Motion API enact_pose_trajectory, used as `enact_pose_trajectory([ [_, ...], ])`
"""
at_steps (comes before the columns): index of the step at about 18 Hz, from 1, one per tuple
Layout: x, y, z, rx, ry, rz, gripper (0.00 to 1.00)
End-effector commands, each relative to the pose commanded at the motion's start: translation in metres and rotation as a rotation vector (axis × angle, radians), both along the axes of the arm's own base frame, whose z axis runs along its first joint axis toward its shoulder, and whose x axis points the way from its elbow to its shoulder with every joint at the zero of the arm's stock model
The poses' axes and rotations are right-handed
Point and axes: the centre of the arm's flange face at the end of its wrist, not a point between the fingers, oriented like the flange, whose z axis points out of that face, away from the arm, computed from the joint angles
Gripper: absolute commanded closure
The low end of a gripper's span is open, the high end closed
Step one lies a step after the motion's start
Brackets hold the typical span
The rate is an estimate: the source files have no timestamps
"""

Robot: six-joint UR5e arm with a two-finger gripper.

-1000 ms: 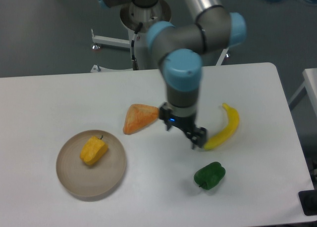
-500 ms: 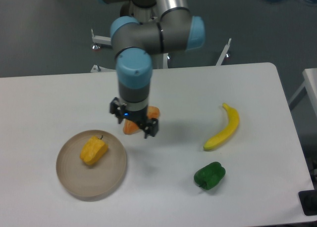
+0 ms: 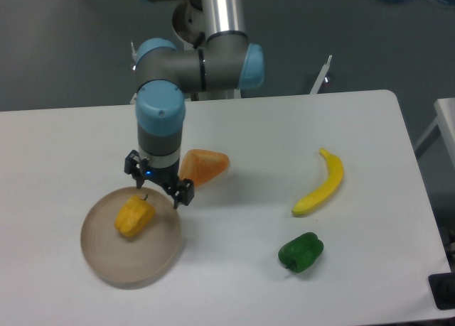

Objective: Pick up the yellow pepper from the plate
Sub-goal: 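Lower the gripper onto the yellow pepper and close on it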

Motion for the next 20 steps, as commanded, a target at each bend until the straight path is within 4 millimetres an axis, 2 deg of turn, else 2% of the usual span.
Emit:
enact_pose_trajectory([
  [8, 0.024, 0.010, -0.019, 0.005, 0.010, -0.042, 0.00],
  [10, 0.023, 0.012, -0.027, -0.004, 0.009, -0.047, 0.00],
  [15, 0.027, 0.008, -0.030, -0.012, 0.004, -0.047, 0.00],
  [20, 0.037, 0.006, -0.040, -0.030, 0.005, -0.060, 0.00],
])
